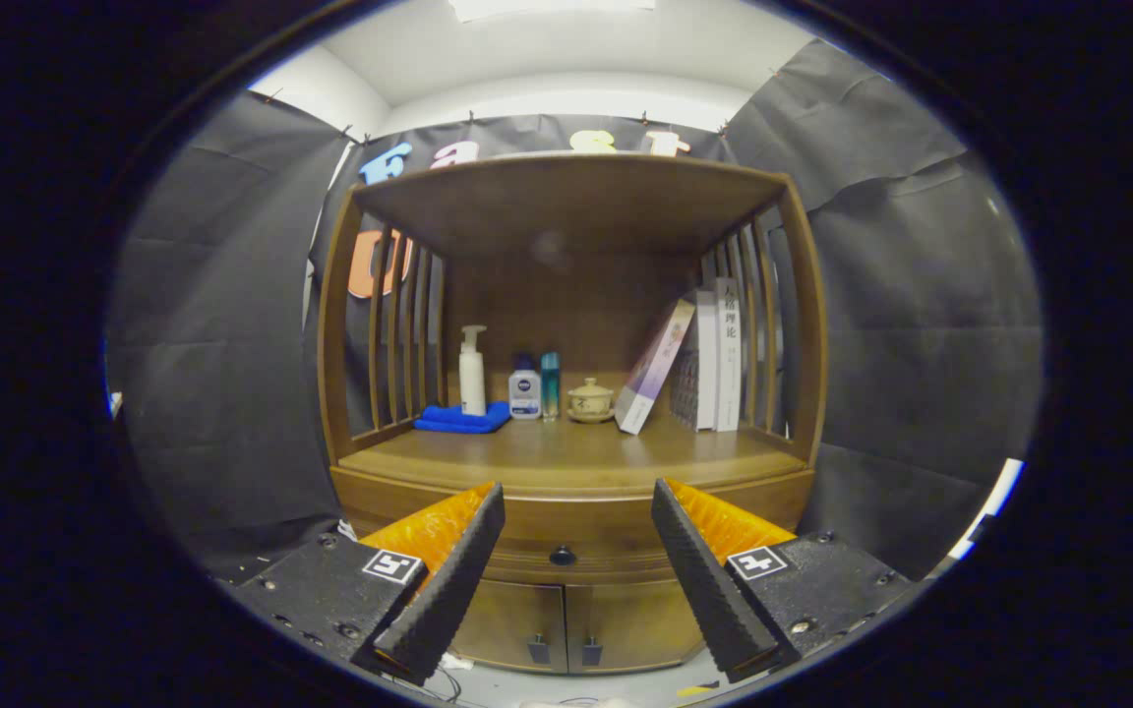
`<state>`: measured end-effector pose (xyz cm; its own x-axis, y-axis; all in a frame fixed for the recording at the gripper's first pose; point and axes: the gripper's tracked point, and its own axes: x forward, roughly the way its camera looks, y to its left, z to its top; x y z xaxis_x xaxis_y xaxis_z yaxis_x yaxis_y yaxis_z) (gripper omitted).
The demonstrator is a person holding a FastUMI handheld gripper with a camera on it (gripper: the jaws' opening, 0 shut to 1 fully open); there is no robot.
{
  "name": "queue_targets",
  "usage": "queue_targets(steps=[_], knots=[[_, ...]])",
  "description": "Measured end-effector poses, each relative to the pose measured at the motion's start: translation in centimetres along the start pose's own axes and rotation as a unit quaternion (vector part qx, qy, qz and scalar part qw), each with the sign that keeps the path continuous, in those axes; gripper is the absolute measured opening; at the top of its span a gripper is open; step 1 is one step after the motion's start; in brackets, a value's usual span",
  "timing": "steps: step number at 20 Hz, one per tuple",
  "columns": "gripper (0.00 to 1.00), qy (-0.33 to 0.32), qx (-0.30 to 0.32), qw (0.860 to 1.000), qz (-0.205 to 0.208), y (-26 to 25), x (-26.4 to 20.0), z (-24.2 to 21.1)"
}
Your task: Pull open the drawer, take out the items inside it, and place them on the countertop above the cabinet.
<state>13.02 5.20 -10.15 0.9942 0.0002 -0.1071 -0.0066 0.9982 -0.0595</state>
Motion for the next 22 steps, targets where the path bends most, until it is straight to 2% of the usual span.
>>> queue_targets(steps=[6,12,17,20,22], knots=[[0.95,0.028,-0.025,0.999,0.006,1.8,5.3,-5.6],[0.85,0.070,-0.004,0.998,-0.004,1.8,8.4,-10.0],[0.68,0.104,0.018,0.994,-0.006,1.2,10.1,-12.2],[0.58,0.102,0.026,0.994,-0.017,0.5,10.4,-12.2],[0.43,0.107,0.029,0.994,-0.020,0.2,10.5,-12.5]])
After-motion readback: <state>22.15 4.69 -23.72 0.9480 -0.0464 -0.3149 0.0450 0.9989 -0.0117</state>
